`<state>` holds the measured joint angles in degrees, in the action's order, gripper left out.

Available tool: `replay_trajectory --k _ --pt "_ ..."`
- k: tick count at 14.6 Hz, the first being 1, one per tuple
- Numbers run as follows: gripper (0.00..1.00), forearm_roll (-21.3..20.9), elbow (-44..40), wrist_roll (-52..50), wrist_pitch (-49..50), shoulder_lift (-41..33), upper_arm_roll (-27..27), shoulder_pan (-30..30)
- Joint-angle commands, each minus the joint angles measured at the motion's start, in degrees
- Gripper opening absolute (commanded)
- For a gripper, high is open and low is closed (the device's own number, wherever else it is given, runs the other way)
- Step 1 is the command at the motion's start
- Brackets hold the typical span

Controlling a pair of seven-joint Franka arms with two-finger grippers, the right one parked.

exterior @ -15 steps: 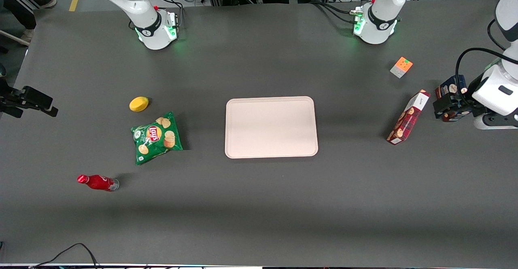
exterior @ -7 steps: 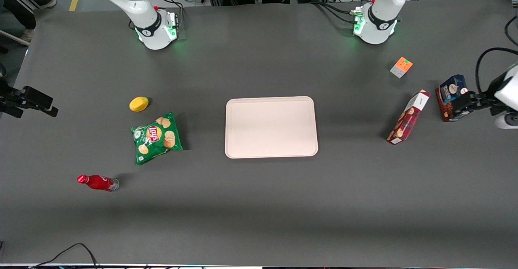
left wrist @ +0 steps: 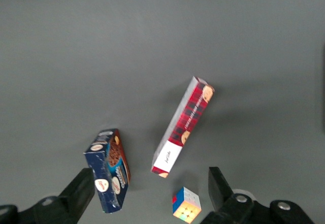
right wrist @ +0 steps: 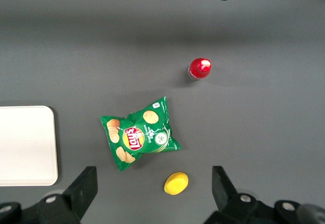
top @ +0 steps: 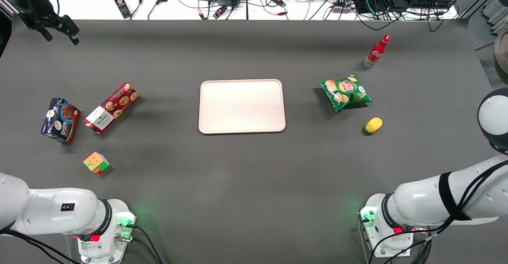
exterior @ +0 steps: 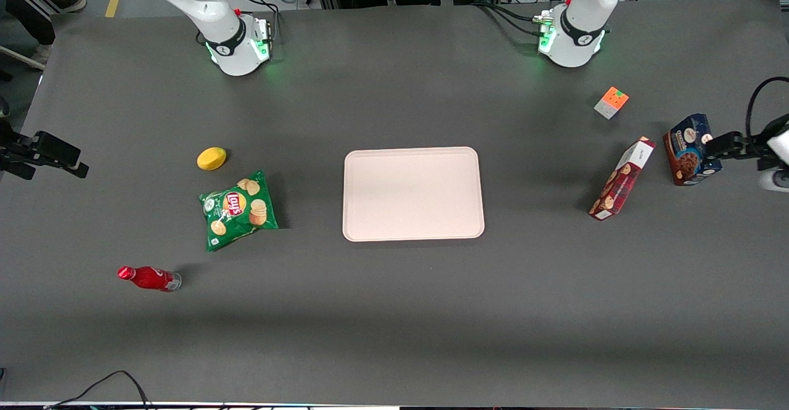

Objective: Place red cookie box on tray
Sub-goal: 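Lower the open left gripper over the red plaid cookie box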

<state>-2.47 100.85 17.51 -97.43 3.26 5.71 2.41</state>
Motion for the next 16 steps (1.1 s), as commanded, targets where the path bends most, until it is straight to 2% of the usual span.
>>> replay_trajectory --k 1,8,10,16 --pt "1.00 0.63 7.41 3.22 -1.35 -2.20 -1.13 -0.48" --pt "1.00 -0.42 27.62 10.33 -23.03 -7.04 -2.10 -0.57" --pt "1.00 -0.34 31.50 16.30 -29.55 -6.43 -2.02 -0.13" --pt "1.00 -0.43 42.58 19.74 -45.54 -3.89 -1.93 -0.04"
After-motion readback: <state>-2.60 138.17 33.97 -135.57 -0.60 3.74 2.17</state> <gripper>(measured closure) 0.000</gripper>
